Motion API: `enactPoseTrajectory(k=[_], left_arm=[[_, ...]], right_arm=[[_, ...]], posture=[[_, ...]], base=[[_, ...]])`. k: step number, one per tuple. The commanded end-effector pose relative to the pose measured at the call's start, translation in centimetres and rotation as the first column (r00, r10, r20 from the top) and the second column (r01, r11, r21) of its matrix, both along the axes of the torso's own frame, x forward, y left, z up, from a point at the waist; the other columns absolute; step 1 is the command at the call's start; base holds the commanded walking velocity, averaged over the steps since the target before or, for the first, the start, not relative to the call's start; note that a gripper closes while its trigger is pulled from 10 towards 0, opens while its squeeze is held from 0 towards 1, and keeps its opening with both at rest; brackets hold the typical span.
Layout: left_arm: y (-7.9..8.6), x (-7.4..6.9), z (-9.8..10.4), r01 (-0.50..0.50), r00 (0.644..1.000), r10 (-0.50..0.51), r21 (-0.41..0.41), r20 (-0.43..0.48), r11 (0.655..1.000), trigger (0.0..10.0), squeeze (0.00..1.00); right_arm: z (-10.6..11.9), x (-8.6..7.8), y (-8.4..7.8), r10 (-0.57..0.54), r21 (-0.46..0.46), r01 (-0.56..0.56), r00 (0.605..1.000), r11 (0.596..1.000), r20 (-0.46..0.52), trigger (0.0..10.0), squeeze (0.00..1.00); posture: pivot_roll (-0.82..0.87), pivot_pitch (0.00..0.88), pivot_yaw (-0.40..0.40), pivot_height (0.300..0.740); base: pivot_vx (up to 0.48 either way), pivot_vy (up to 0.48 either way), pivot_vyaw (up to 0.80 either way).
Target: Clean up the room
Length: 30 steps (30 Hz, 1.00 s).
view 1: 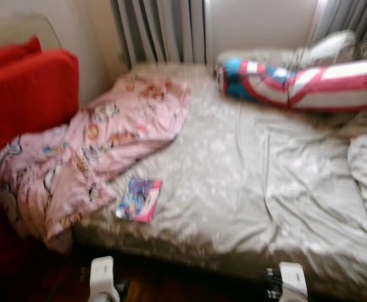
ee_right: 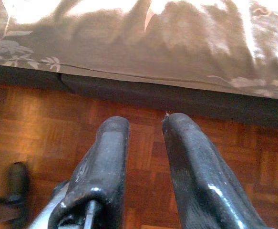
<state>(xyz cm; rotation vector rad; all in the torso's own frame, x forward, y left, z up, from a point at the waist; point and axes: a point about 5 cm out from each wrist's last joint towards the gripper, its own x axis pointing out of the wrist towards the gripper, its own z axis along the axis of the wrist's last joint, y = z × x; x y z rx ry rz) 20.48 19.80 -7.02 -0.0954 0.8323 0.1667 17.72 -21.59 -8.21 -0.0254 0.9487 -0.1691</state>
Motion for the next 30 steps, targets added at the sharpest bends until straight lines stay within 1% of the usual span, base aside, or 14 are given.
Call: enactPoseTrajectory(k=[1, 17, 24, 30], left_arm=[[0.95, -0.22, 0.02, -0.008, 1.0, 0.008, 0.02, -0.012, 1.0, 10.0, 0.0], [1.0, -0.33, -0.04, -0.01, 1.0, 0.01, 0.019, -0.017, 1.0, 10.0, 0.0], [1.14, -0.56, -0.14, -0.012, 1.0, 0.012, 0.019, -0.024, 1.0, 10.0, 0.0], [1.18, -0.78, -0.25, -0.013, 0.999, 0.014, 0.019, -0.028, 1.0, 10.0, 0.0]], right_arm=[[-0.04, 0.34, 0.96, 0.016, 0.022, -0.016, 1.0, 1.0, 0.002, 10.0, 0.0], [-0.01, 0.39, 1.01, 0.016, 0.025, -0.016, 1.0, 1.0, 0.005, 10.0, 0.0], [0.01, 0.54, 1.24, 0.019, 0.027, -0.019, 1.0, 0.999, 0.005, 10.0, 0.0], [-0.08, 0.36, 1.28, 0.021, 0.027, -0.021, 1.0, 0.999, 0.001, 10.0, 0.0]], posture=[[-0.01, 0.065, 0.035, 0.74], [-0.01, 0.064, 0.035, 0.74], [0.0, 0.056, 0.033, 0.74], [0.01, 0.051, 0.032, 0.74]], base=[[0.0, 0.368, 0.0], [0.0, 0.366, 0.0], [0.0, 0.364, 0.0], [0.0, 0.365, 0.0]])
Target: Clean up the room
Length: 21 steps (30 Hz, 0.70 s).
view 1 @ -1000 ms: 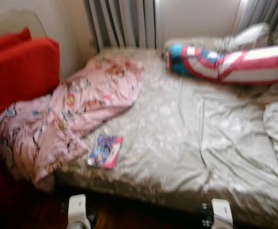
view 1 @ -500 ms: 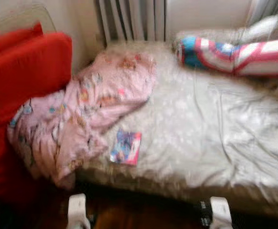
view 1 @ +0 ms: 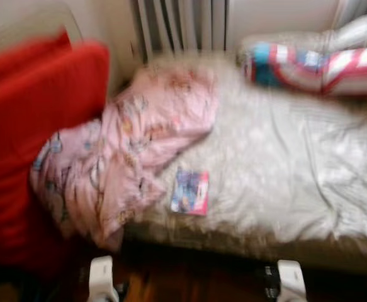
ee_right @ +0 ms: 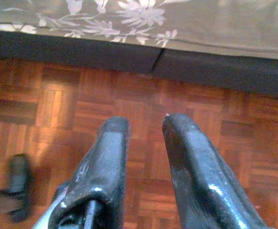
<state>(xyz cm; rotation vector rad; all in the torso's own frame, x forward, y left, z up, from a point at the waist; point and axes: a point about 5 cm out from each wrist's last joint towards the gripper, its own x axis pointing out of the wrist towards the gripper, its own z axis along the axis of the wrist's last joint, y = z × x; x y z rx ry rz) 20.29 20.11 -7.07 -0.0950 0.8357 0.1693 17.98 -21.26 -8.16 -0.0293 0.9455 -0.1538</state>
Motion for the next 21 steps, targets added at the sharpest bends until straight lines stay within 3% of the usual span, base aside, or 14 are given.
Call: enactPoseTrajectory(k=[1, 21], left_arm=[[0.87, -0.64, -0.22, -0.011, 1.0, 0.011, 0.018, -0.026, 1.0, 10.0, 0.0], [0.94, -0.68, -0.23, -0.01, 1.0, 0.01, 0.021, -0.029, 1.0, 10.0, 0.0]], right_arm=[[-0.16, 0.04, 0.95, 0.007, 0.024, -0.007, 1.0, 1.0, -0.003, 10.0, 0.0], [-0.3, -0.25, 0.96, 0.017, 0.023, -0.016, 1.0, 1.0, -0.013, 10.0, 0.0]], posture=[[0.01, 0.049, 0.031, 0.74], [0.01, 0.035, 0.028, 0.74]], base=[[0.0, 0.364, 0.0], [0.0, 0.363, 0.0]])
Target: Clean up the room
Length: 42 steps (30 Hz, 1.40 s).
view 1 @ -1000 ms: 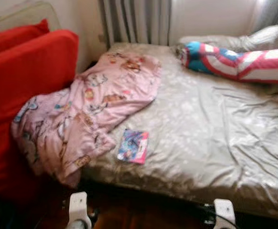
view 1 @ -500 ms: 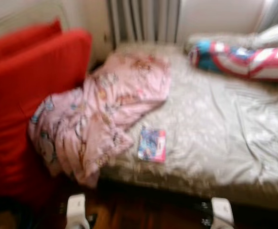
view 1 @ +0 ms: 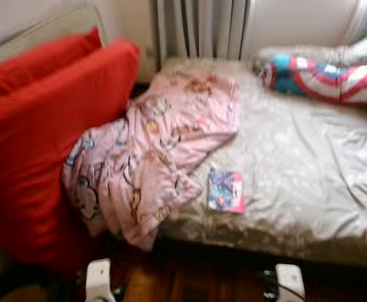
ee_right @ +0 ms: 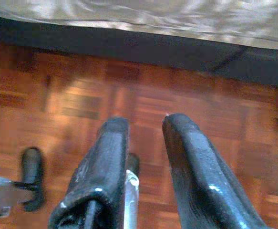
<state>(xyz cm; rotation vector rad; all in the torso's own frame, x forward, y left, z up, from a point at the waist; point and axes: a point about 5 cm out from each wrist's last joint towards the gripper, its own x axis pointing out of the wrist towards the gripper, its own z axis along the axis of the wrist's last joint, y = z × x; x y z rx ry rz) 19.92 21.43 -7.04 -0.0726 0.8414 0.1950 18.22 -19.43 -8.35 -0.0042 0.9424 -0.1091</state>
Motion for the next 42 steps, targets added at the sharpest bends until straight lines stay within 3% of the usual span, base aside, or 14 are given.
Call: enactPoseTrajectory(k=[1, 42], left_arm=[[-0.38, -0.26, -0.24, 0.003, 1.0, -0.004, -0.007, -0.017, 1.0, 10.0, 0.0], [-0.89, 0.64, 0.19, 0.014, 1.0, -0.014, -0.02, 0.018, 1.0, 10.0, 0.0]], right_arm=[[-0.11, -0.48, -0.86, -0.011, -0.018, 0.01, 1.0, 1.0, -0.018, 10.0, 0.0], [-0.06, -0.35, -0.79, -0.001, -0.016, 0.001, 1.0, 1.0, -0.016, 10.0, 0.0]], posture=[[0.01, 0.036, 0.028, 0.74], [0.02, 0.045, 0.025, 0.74]], base=[[0.0, 0.0, 0.0], [0.0, 0.0, 0.0]])
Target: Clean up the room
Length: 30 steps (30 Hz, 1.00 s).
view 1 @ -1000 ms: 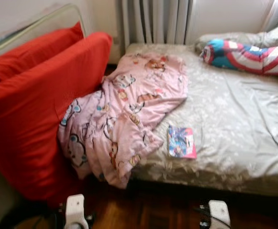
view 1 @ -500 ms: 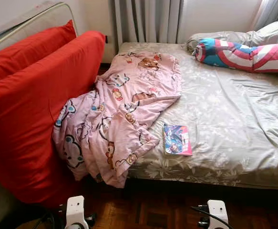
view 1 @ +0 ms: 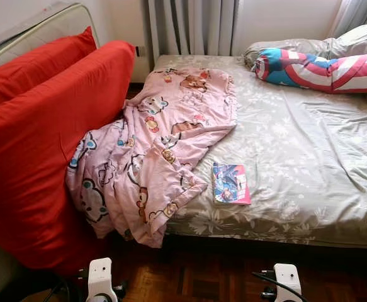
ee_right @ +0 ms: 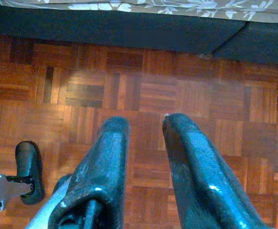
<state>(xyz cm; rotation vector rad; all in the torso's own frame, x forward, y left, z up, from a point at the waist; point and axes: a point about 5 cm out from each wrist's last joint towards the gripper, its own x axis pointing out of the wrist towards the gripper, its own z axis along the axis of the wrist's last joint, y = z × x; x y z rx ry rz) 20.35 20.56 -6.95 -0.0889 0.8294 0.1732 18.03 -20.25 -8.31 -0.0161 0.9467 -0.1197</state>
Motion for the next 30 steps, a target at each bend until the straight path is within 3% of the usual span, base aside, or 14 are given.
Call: enactPoseTrajectory(k=[1, 23, 30], left_arm=[[-0.01, 0.22, 0.12, 0.001, 1.0, -0.001, 0.002, 0.003, 1.0, 10.0, 0.0], [0.16, 0.34, 0.21, -0.004, 1.0, 0.004, 0.007, 0.006, 1.0, 10.0, 0.0], [0.17, 0.29, 0.18, -0.004, 1.0, 0.004, 0.008, 0.004, 1.0, 10.0, 0.0]], right_arm=[[-0.08, -0.13, 0.03, 0.002, -0.001, -0.002, 1.0, 1.0, -0.01, 10.0, 0.0], [-0.01, 0.08, 0.18, 0.005, 0.001, -0.005, 1.0, 1.0, -0.006, 10.0, 0.0], [-0.01, 0.1, 0.23, 0.006, 0.001, -0.006, 1.0, 1.0, -0.006, 10.0, 0.0]], posture=[[0.02, 0.044, 0.024, 0.74], [0.02, 0.038, 0.024, 0.74], [0.02, 0.039, 0.025, 0.74]], base=[[0.0, 0.0, 0.0], [0.0, 0.0, 0.0], [0.259, 0.0, 0.0]])
